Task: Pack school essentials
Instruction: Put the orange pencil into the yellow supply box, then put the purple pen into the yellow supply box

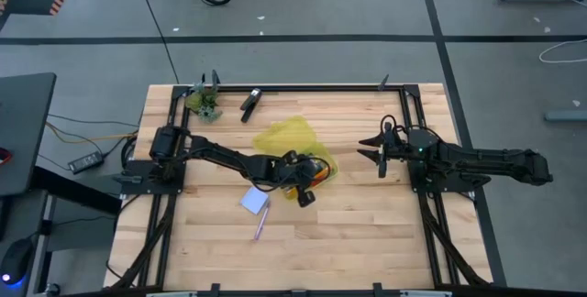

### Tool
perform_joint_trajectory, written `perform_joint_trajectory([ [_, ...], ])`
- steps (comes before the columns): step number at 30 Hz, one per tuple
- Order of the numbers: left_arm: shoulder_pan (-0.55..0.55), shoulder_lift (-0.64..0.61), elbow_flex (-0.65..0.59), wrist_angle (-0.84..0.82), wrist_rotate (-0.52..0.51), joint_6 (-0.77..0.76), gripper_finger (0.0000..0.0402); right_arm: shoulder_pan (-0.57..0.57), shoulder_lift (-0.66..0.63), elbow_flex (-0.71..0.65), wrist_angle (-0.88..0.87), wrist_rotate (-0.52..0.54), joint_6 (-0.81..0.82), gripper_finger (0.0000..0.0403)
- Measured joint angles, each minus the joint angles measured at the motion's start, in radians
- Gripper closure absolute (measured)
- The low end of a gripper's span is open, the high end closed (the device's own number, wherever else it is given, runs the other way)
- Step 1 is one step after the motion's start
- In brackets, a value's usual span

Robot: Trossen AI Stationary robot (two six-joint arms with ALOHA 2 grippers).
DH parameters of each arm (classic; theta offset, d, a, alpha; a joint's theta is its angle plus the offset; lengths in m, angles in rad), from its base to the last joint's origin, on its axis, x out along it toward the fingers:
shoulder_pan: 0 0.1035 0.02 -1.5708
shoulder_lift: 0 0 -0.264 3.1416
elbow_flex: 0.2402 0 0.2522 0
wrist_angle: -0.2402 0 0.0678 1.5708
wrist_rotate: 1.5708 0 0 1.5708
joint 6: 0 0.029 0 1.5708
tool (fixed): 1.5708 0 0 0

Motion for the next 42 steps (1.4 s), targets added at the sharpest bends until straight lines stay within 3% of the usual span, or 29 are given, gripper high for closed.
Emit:
perform_joint_trajectory([
  [10, 0.0, 0.001, -0.001, -0.002, 0.0, 0.011, 0.0295, 0.0, 0.0, 0.0, 0.001, 0.0, 0.0, 0.0246],
  [27, -0.058, -0.097, -0.001, -0.136, -0.061, 0.051, 0.0318, 0.0, 0.0, 0.0, 0.001, 0.0, 0.0, 0.0246],
  [42, -0.193, -0.122, -0.002, -0.314, -0.133, -0.186, 0.0324, 0.0, 0.0, 0.0, 0.001, 0.0, 0.0, 0.0246],
])
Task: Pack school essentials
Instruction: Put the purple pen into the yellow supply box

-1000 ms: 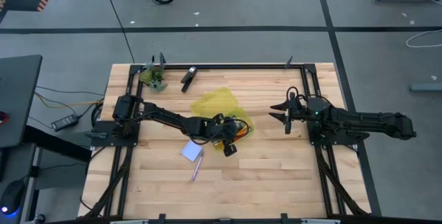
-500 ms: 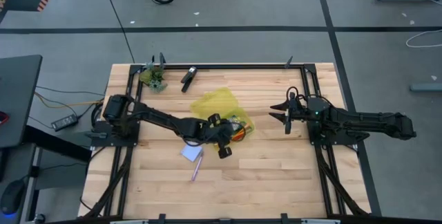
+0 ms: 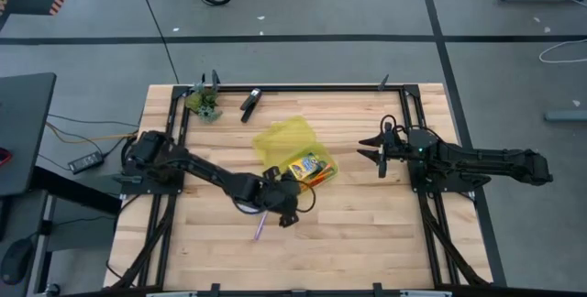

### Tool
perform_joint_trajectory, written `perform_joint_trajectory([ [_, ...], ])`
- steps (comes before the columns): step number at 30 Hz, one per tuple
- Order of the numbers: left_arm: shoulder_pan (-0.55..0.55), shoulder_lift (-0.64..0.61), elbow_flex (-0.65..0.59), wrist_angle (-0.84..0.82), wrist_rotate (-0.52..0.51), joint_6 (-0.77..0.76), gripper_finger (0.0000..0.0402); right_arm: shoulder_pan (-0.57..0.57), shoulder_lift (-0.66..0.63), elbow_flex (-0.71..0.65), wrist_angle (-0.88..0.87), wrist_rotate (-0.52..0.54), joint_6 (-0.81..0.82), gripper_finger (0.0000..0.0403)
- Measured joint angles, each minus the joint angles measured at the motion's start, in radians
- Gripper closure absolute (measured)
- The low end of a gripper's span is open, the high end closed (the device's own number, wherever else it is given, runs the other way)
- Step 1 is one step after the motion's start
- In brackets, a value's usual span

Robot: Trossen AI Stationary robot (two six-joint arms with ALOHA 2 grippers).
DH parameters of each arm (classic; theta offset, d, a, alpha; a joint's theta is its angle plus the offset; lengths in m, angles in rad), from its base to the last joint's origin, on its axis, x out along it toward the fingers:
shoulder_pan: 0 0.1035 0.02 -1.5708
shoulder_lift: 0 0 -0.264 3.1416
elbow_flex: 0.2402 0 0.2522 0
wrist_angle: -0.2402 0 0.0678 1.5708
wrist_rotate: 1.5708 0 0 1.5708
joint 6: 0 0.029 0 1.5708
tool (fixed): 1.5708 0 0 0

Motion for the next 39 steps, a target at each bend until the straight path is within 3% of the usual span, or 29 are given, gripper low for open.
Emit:
perform_joint_trajectory([
  [23, -0.164, -0.021, 0.0, -0.123, -0.023, -0.452, 0.0321, 0.0, 0.0, 0.0, -0.002, 0.0, 0.0, 0.0246],
  [31, -0.183, -0.021, 0.001, -0.252, 0.039, -0.642, 0.0322, 0.0, 0.0, 0.0, -0.003, 0.0, 0.0, 0.0246],
  [39, -0.188, -0.021, 0.001, -0.288, 0.052, -0.738, 0.0322, 0.0, 0.0, 0.0, -0.003, 0.0, 0.0, 0.0246],
])
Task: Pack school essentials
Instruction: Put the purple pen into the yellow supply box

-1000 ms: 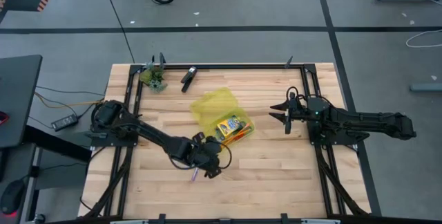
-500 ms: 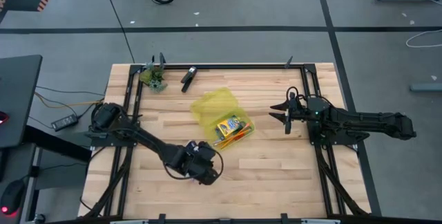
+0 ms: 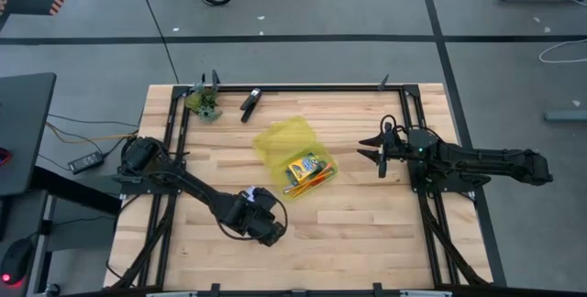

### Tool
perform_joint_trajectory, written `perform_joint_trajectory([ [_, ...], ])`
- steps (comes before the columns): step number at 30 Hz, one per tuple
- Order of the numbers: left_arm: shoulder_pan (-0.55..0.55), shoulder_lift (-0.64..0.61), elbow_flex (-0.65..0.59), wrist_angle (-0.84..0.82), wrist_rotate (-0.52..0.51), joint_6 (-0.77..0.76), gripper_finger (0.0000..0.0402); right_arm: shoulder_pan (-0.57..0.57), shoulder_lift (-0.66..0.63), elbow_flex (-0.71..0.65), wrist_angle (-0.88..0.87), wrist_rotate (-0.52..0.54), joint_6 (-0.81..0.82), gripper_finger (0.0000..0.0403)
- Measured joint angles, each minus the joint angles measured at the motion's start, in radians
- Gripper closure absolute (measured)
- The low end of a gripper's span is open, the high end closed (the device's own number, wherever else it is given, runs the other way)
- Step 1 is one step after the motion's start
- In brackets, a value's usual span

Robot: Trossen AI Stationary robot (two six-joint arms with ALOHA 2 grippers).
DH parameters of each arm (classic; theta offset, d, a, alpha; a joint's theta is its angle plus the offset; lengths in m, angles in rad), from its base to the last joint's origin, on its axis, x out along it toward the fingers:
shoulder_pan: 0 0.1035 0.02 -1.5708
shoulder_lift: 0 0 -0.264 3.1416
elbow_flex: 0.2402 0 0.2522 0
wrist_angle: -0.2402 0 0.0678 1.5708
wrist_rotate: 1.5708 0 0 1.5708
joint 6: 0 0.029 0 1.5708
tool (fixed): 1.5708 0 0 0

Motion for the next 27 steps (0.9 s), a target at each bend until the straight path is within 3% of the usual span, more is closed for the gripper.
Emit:
perform_joint_trajectory([
  [11, 0.0, 0.022, 0.0, -0.044, 0.06, -0.053, 0.0318, 0.0, 0.0, 0.0, 0.0, 0.0, 0.0, 0.0246],
  [22, 0.0, 0.067, 0.0, -0.027, 0.1, -0.074, 0.0249, 0.0, 0.005, 0.0, 0.0, 0.0, 0.0, 0.0246],
  [27, 0.0, 0.087, 0.0, -0.024, 0.108, -0.074, 0.0243, 0.0, 0.004, 0.0, -0.003, 0.0, 0.0, 0.0246],
])
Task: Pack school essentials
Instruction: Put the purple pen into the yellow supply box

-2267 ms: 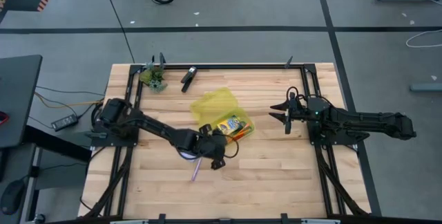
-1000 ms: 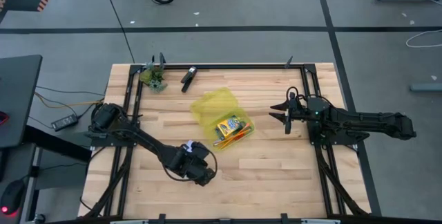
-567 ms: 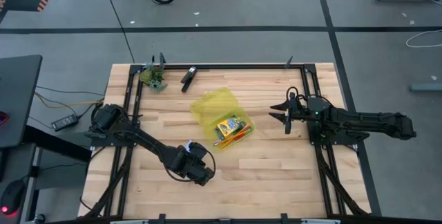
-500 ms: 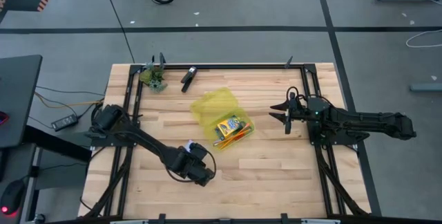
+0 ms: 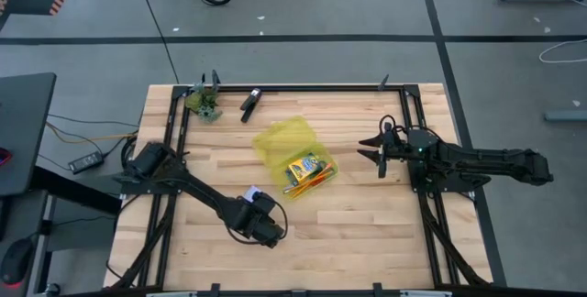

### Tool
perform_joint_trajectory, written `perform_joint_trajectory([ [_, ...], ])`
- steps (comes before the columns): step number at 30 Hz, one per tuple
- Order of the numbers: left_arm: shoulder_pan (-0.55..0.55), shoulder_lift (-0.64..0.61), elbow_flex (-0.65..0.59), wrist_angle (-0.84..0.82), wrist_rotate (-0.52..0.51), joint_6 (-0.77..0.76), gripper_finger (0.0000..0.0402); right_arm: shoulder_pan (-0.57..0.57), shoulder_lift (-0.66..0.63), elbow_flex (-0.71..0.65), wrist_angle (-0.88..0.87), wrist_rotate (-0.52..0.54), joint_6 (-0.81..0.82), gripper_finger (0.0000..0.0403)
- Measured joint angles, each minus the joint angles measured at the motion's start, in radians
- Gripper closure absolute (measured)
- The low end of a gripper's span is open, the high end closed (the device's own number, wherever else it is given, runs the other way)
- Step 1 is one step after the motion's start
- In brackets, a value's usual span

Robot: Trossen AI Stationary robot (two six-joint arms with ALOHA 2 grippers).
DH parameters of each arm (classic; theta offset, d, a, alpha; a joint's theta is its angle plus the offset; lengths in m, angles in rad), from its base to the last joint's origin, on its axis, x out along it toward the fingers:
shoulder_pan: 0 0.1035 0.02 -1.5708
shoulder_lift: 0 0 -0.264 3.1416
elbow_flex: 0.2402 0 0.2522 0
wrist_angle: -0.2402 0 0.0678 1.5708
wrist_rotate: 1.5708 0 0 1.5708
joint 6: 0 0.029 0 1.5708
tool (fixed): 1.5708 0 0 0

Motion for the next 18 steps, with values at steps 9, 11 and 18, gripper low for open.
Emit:
perform_joint_trajectory([
  [9, 0.0, 0.037, 0.0, 0.008, 0.025, 0.001, 0.0277, 0.0, 0.0, 0.0, 0.001, 0.0, 0.0, 0.0246],
  [11, 0.0, 0.041, 0.002, 0.01, 0.03, 0.002, 0.0286, 0.0, 0.0, 0.0, -0.001, 0.0, 0.0, 0.0246],
  [18, 0.0, 0.049, 0.003, 0.01, 0.045, 0.017, 0.0321, 0.0, 0.0, 0.0, -0.001, 0.0, 0.0, 0.0246],
])
